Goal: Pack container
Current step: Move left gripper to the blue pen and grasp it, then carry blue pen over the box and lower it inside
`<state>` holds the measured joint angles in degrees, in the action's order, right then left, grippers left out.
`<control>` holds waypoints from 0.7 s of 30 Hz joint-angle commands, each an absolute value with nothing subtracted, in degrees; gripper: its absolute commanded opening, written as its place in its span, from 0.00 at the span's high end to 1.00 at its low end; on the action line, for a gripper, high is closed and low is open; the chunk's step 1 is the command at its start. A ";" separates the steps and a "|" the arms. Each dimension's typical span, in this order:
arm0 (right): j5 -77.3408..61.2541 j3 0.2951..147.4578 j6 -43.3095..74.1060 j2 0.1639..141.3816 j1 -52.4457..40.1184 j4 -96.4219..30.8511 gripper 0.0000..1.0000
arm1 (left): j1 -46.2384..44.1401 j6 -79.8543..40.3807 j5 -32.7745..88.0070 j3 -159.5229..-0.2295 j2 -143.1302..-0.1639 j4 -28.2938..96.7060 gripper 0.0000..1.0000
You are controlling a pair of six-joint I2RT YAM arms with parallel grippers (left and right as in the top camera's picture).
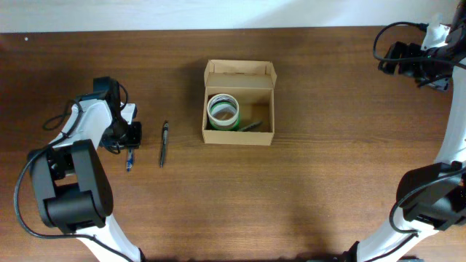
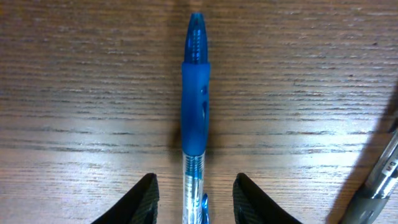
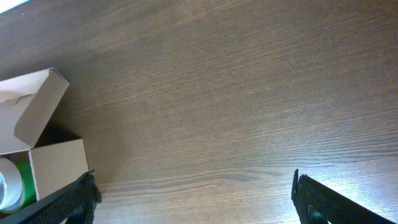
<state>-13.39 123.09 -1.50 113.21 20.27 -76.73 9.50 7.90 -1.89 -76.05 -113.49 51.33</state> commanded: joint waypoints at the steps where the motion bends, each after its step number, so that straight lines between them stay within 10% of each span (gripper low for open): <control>1: -13.06 122.89 -1.19 113.43 20.29 -76.77 0.01 | 9.69 9.80 -1.10 -75.61 -114.87 50.74 0.63; 11: -13.06 122.89 -1.19 113.43 20.27 -76.77 0.01 | 9.67 10.17 -1.04 -75.61 -117.91 50.70 0.72; 14: -13.06 122.89 -1.19 113.43 20.29 -76.77 0.01 | 9.65 10.15 -1.04 -75.61 -118.02 50.48 0.98; 21: -13.06 122.89 -1.19 113.43 20.29 -76.77 0.01 | 9.39 10.59 0.25 -78.50 -117.89 53.58 0.98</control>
<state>-13.39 123.09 -1.52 113.21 20.27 -76.73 9.56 9.61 -2.35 -76.71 -115.74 51.59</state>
